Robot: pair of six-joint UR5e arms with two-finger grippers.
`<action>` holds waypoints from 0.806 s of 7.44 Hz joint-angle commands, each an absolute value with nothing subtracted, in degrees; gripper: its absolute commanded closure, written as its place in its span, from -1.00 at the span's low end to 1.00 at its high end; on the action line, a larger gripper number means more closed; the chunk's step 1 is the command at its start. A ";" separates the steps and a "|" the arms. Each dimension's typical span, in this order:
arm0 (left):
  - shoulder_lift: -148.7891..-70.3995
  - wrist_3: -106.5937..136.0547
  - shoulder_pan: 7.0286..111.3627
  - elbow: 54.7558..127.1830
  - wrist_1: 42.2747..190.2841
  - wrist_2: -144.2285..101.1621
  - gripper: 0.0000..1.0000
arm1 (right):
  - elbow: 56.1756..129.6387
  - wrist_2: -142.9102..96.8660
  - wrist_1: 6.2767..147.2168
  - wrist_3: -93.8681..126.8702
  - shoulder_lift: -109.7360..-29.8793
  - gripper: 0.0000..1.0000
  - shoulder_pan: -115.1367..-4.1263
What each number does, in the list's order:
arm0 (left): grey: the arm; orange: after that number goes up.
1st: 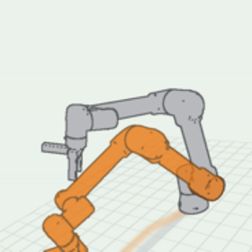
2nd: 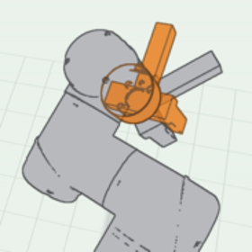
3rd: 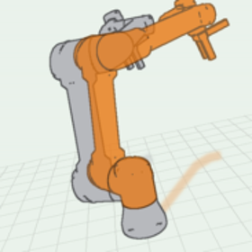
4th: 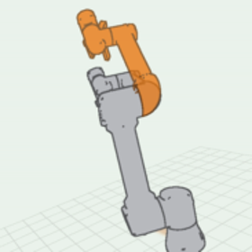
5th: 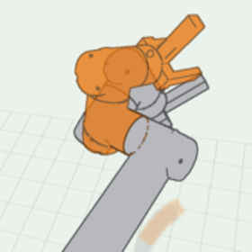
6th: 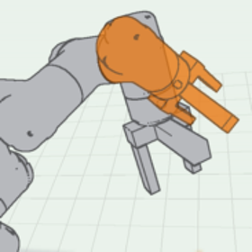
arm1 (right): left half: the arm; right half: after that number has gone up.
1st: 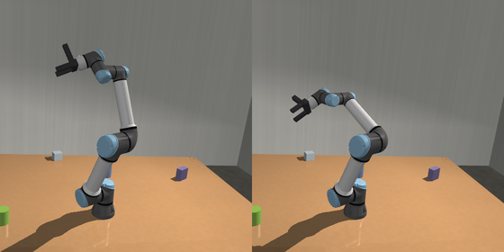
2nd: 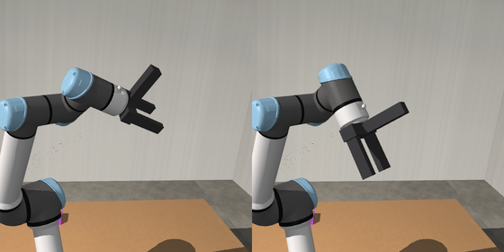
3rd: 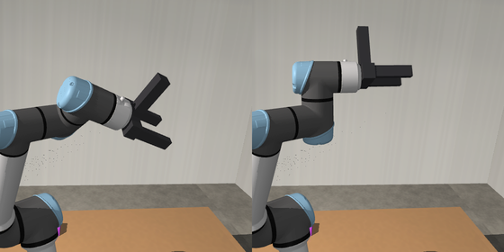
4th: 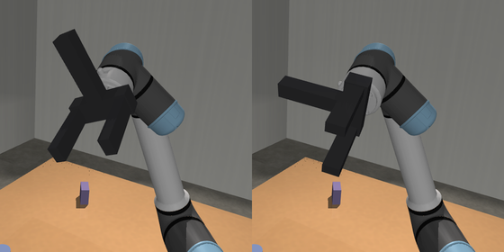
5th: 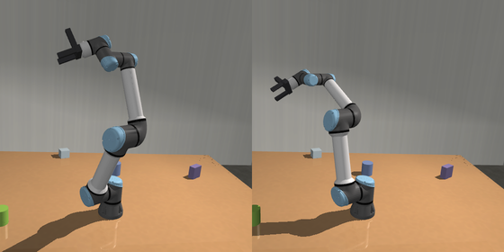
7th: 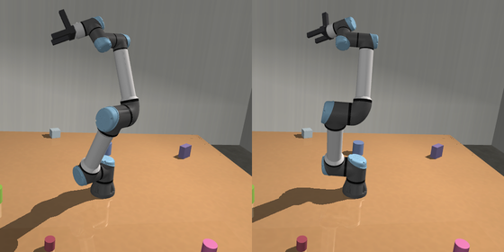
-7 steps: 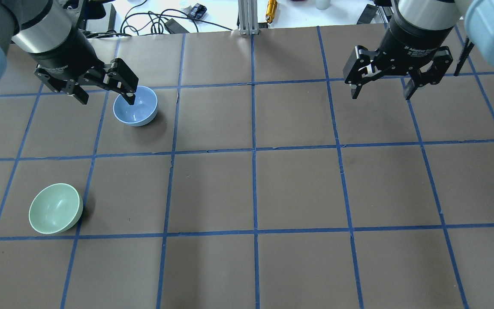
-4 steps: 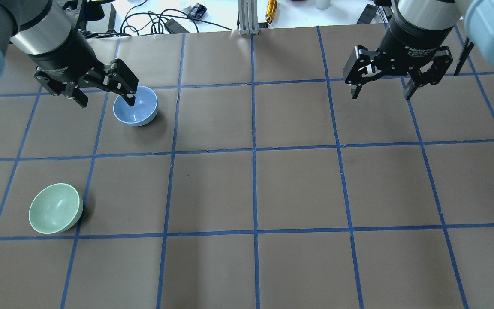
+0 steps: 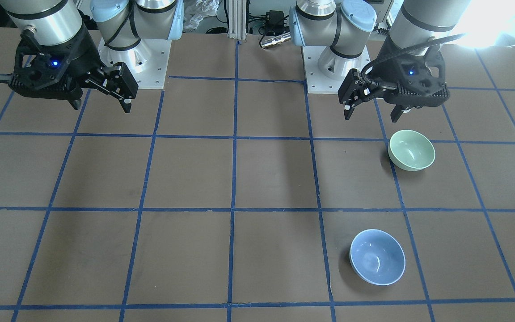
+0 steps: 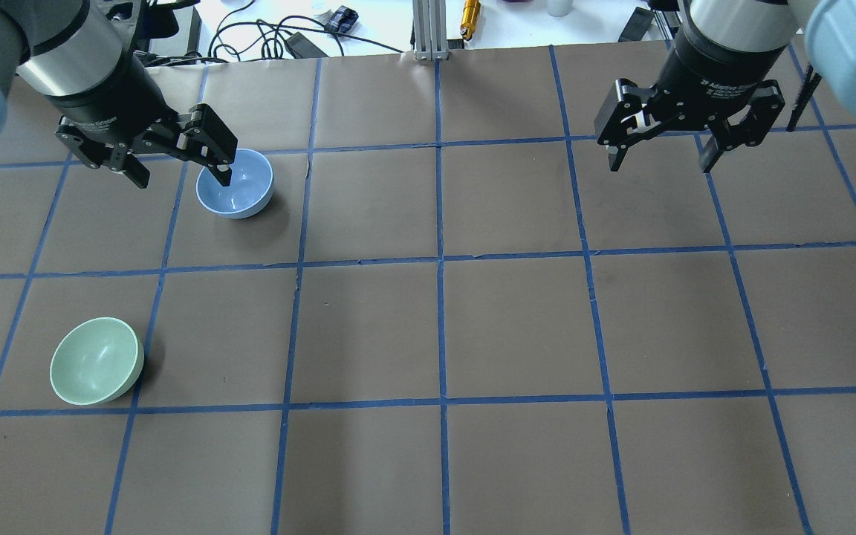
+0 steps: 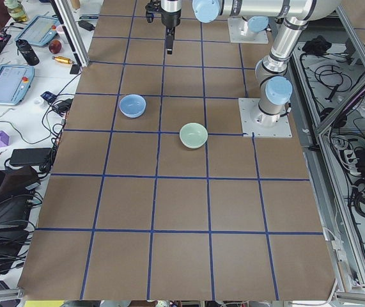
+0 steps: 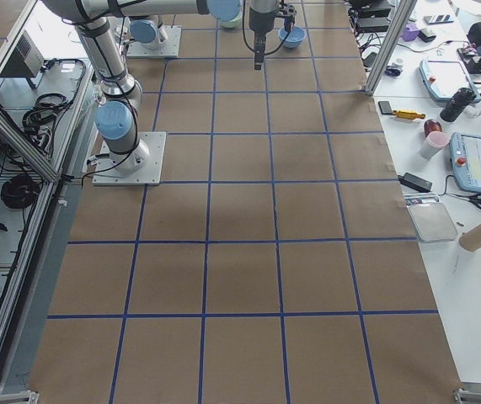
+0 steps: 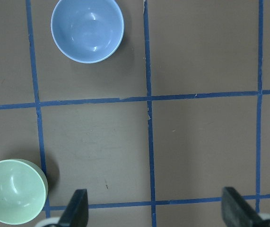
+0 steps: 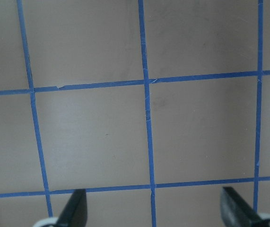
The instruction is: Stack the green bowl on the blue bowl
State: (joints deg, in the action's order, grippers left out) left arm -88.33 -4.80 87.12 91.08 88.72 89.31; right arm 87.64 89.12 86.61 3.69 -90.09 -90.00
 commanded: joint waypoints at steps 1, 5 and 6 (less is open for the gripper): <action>-88.42 -5.36 86.75 91.67 89.03 89.82 -1.00 | 87.63 89.12 86.57 3.60 -90.09 -1.00 -90.00; -89.21 -18.41 71.85 98.76 88.16 89.29 -1.00 | 87.71 89.12 86.57 3.69 -90.09 -1.00 -90.00; -89.64 -22.37 67.28 100.53 87.28 89.38 -1.00 | 87.63 89.12 86.57 3.69 -90.09 -1.00 -90.00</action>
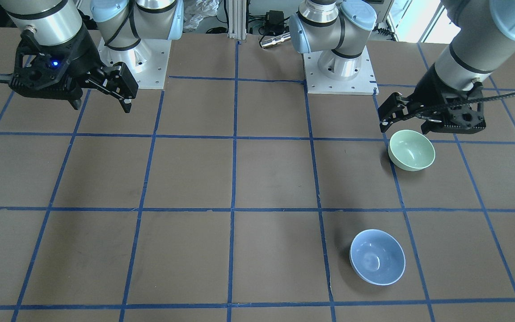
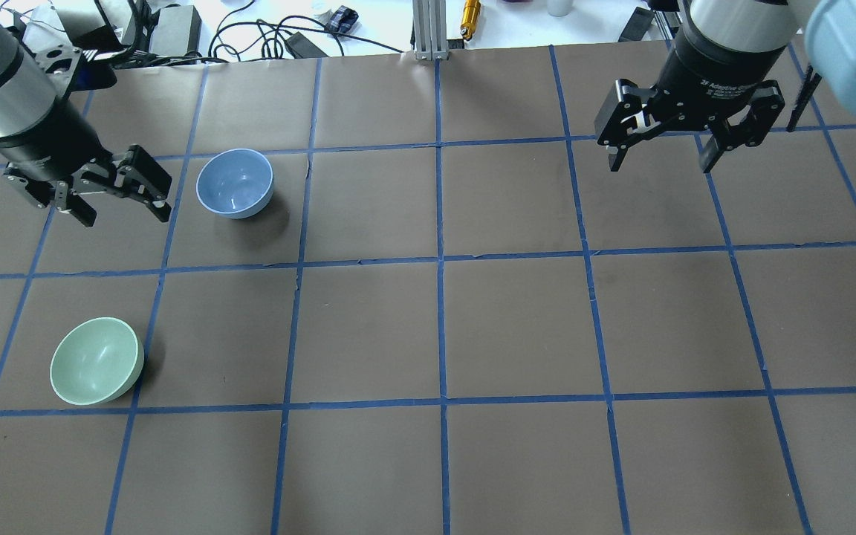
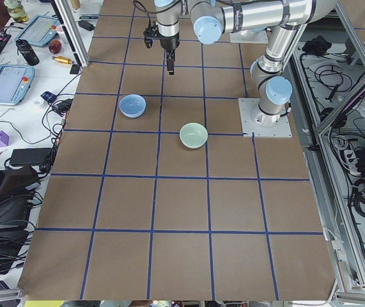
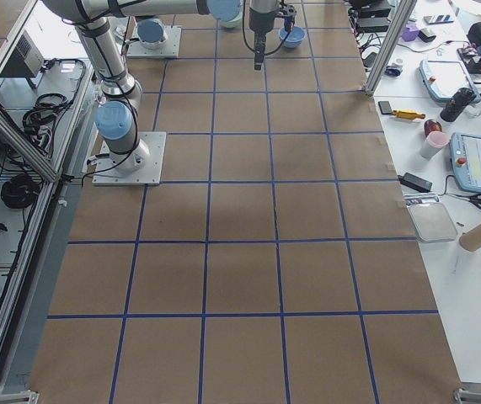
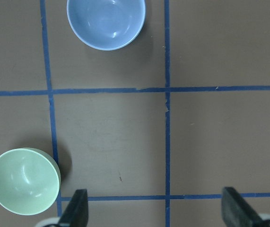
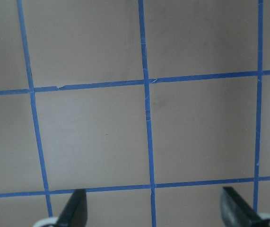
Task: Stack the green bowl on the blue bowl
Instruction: 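Move the left gripper toward the pale green bowl and lower it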
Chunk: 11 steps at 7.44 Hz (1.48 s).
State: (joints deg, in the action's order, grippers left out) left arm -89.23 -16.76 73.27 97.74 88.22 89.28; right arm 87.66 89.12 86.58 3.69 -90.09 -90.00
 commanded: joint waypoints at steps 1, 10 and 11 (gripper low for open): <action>-89.91 -27.11 62.80 102.55 86.32 89.30 -1.00 | 87.63 89.12 86.57 3.60 -90.09 -1.00 -90.00; -95.00 -53.44 44.39 128.58 49.31 89.03 -0.82 | 87.63 89.12 86.57 3.69 -90.09 -1.00 -90.00; -95.62 -53.87 44.47 128.06 49.57 89.56 0.14 | 87.63 89.12 86.57 3.69 -90.09 -1.00 -90.00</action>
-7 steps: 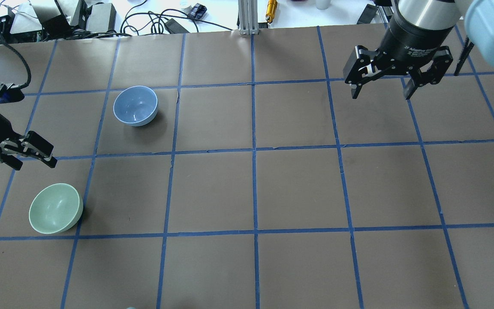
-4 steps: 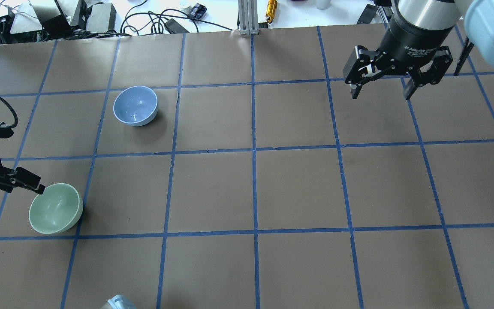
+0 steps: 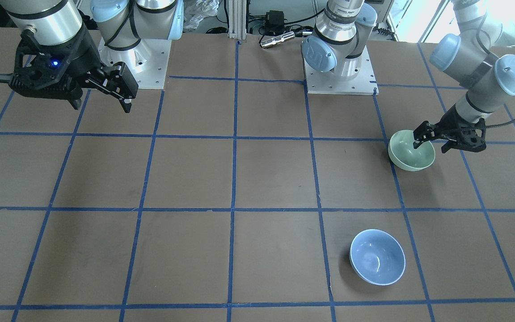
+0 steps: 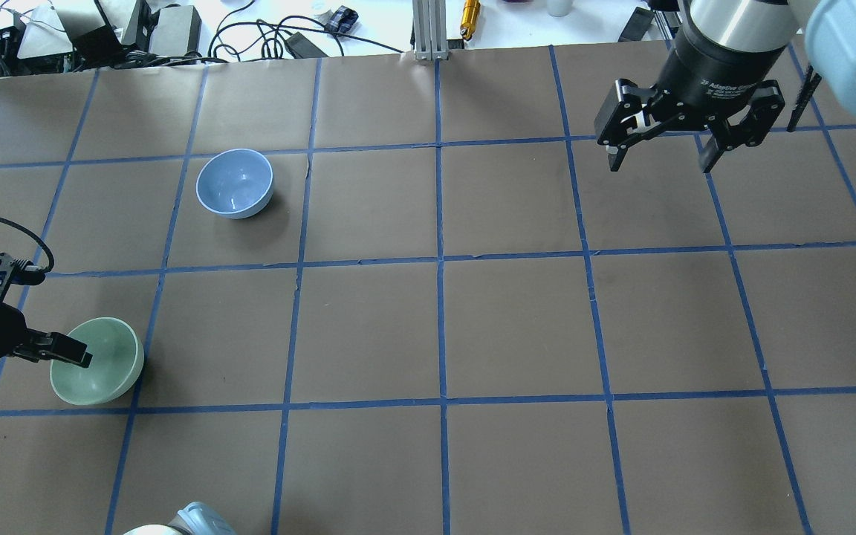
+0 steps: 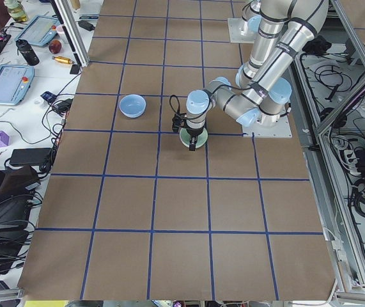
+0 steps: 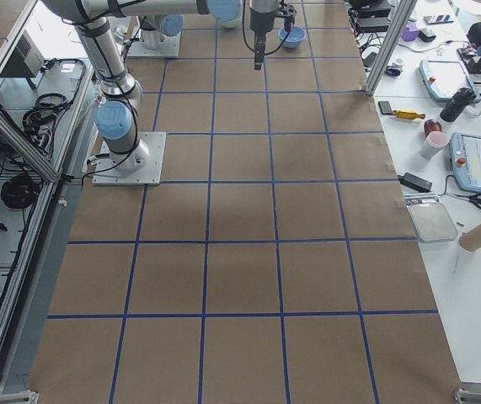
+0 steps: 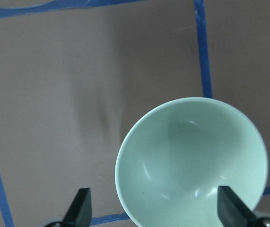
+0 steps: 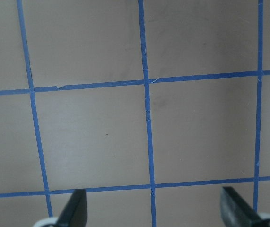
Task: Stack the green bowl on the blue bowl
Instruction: 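Close the left gripper on the rim of the pale green bowl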
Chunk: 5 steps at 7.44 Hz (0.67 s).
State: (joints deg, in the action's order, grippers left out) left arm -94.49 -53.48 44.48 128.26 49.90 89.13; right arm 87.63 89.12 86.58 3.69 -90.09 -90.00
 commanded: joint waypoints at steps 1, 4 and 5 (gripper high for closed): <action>-96.23 -53.96 44.39 127.97 49.83 89.73 0.70 | 87.63 89.12 86.57 3.69 -90.09 -1.00 -90.00; -97.29 -53.09 44.38 126.22 50.18 90.62 1.00 | 87.63 89.12 86.57 3.69 -90.09 -1.00 -90.00; -97.47 -52.13 44.38 125.69 50.27 90.35 1.00 | 87.63 89.12 86.57 3.69 -90.09 -1.00 -90.00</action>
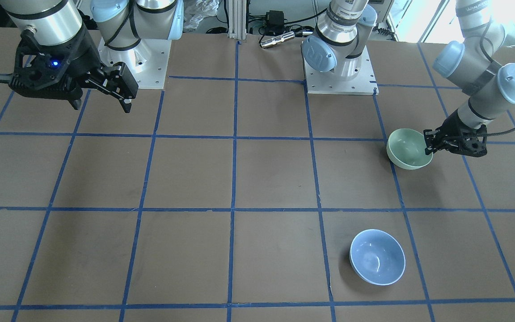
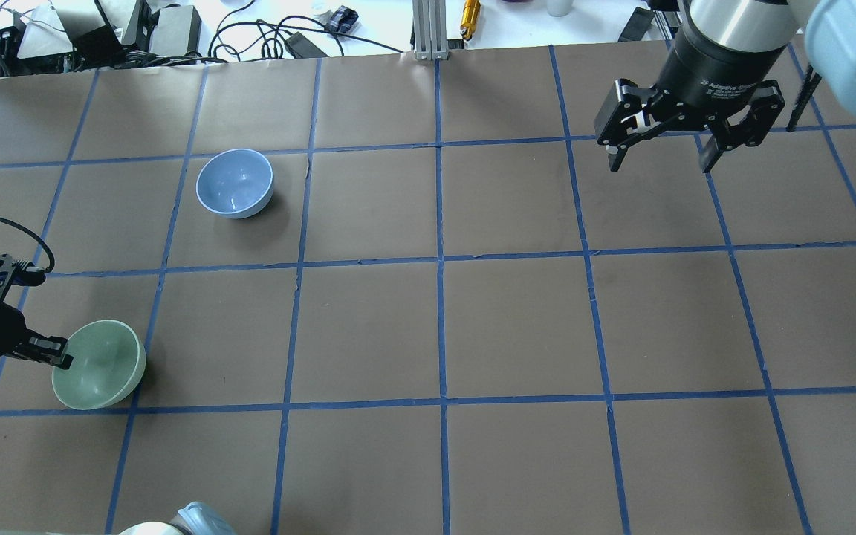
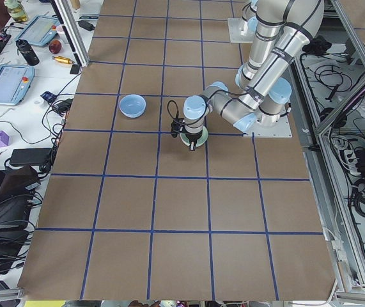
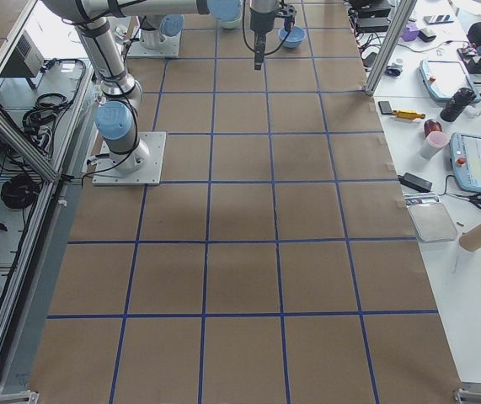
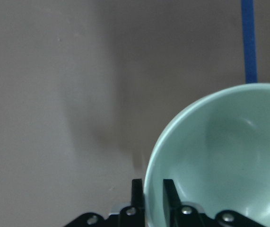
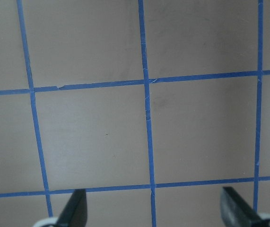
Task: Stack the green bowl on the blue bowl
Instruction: 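Close the left gripper on the rim of the pale green bowl, then lift the green bowl and carry it over the light blue bowl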
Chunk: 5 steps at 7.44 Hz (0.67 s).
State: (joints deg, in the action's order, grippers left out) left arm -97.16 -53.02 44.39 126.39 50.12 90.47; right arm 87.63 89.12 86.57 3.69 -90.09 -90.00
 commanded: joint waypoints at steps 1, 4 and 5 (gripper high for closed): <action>-97.30 -49.77 44.91 124.12 51.84 90.00 1.00 | 87.63 89.12 86.57 3.69 -90.09 -1.00 -90.00; -97.56 -38.97 54.26 110.10 66.03 88.42 1.00 | 87.63 89.12 86.57 3.69 -90.09 -1.00 -90.00; -98.69 -31.10 58.23 104.56 70.53 88.16 1.00 | 87.71 89.12 86.57 3.69 -90.09 -1.00 -90.00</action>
